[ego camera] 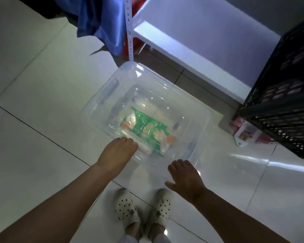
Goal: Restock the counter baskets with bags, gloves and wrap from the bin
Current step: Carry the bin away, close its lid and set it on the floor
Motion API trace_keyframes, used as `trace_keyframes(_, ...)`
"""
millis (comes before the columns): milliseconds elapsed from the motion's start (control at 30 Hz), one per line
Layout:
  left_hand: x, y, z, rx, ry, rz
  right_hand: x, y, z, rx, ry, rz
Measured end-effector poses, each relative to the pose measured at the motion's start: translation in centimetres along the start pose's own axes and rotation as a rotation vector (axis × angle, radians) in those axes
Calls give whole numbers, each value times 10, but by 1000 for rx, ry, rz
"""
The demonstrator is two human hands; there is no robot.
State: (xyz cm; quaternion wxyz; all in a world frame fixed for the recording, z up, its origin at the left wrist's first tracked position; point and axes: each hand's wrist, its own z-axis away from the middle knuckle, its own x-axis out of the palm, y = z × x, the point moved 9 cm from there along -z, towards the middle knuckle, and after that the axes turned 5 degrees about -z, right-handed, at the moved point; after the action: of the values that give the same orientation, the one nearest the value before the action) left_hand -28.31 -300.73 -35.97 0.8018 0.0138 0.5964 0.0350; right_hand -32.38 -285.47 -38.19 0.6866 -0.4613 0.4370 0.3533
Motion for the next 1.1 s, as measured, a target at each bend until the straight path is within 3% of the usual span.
trace_keyframes(133, 45, 5, -6, -10, 11, -10, 34, 21, 10, 70, 48, -56)
trace_keyframes(333, 101, 9, 0, -66, -87, -22, 63, 115, 64, 895, 357, -422)
trace_keyframes(433, 107, 10, -2, -104, -65, -37, 94, 135, 82, 1222, 398, -707)
trace_keyframes(533, 110, 15, -7, -106, -58, -64, 129, 136, 78, 1407, 342, -1122)
trace_keyframes(667, 114, 21, -12, -119, -48, -57, 138, 143, 65, 1471, 390, -1359)
trace_keyframes(833, 105, 41, -36, -133, 8, 31, 103, 188, 66, 1507, 487, -1079)
trace_keyframes(933, 101, 55, -56, -105, 49, 41, 83, 207, 56, 1412, 506, -990)
trace_keyframes(1100, 112, 67, -71, -57, -36, 64, 68, 219, 51, 1325, 563, -883)
